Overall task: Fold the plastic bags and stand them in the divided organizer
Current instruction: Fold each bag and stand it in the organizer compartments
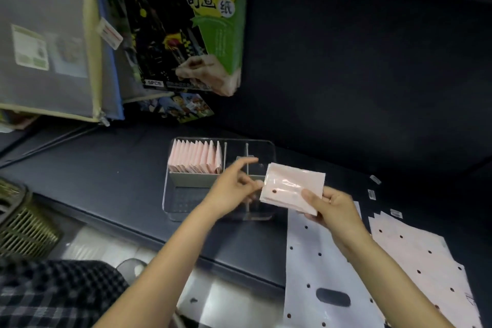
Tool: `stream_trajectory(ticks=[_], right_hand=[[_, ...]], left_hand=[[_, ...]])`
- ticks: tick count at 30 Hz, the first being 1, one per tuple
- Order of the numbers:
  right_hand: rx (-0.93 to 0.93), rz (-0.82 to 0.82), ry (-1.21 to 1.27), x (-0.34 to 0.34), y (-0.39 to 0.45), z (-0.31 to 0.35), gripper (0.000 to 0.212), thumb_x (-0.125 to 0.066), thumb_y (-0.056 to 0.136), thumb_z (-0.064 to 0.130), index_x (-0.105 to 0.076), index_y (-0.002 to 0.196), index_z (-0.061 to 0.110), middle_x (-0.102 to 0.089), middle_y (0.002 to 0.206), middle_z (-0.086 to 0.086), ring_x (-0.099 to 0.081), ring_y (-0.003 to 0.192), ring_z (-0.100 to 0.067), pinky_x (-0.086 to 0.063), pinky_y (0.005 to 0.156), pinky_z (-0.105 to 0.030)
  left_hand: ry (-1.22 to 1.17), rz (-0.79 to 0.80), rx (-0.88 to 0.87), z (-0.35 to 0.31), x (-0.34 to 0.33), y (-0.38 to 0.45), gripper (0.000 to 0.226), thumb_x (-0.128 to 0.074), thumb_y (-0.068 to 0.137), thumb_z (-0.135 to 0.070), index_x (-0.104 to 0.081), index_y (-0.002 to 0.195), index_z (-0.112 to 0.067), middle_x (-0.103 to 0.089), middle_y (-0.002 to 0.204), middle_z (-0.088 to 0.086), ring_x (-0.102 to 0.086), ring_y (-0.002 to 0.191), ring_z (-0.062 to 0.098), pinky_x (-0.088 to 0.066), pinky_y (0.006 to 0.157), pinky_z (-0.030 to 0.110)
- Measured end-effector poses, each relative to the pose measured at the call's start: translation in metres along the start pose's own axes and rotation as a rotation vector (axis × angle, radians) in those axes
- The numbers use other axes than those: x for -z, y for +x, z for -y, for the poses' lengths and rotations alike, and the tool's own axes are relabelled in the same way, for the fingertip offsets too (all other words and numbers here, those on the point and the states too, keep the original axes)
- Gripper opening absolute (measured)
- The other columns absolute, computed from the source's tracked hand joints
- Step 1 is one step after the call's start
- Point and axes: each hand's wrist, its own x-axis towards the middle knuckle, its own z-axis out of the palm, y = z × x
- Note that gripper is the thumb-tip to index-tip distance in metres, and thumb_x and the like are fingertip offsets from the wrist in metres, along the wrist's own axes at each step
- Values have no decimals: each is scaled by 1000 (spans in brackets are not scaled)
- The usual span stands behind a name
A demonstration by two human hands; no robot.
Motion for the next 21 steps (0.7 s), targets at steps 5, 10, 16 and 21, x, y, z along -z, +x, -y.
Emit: stream_trajectory(ticks=[5,10,16,21], right_hand=[[-45,40,10,-49,50,15,13,-59,92,15,-66,103,15,-72,93,-1,-68,76,-13,-50,55,-14],[-75,94,-36,-99,90,19,14,-56,93,14,-65,102,7,-69,82,-5,-64,62,-11,-51,54,-17],[6,78,-347,-139,124,19,21,-51,96,17,-66,97,3,-70,84,-9,-65,57,-18,-55,58,-27],[189,18,-745,-161,131,22,26,-44,91,17,-68,89,10,-71,76,-8,-68,61,-24,-58,64,-37]], left_hand=[[995,-361,34,34,40,33,32,-45,95,-37,-51,126,-29,-51,122,2,-45,112,26,-35,98,44],[1084,-418,47,67,42,41,33,-37,97,-34,-51,126,-28,-51,123,-3,-39,112,23,-26,92,38],[1018,-558,4,79,48,40,28,-44,94,-26,-55,120,-26,-53,124,-6,-40,106,21,-26,85,35],[994,-561,-59,77,42,39,33,-50,92,-23,-56,124,-25,-53,126,-4,-41,105,22,-21,81,35]])
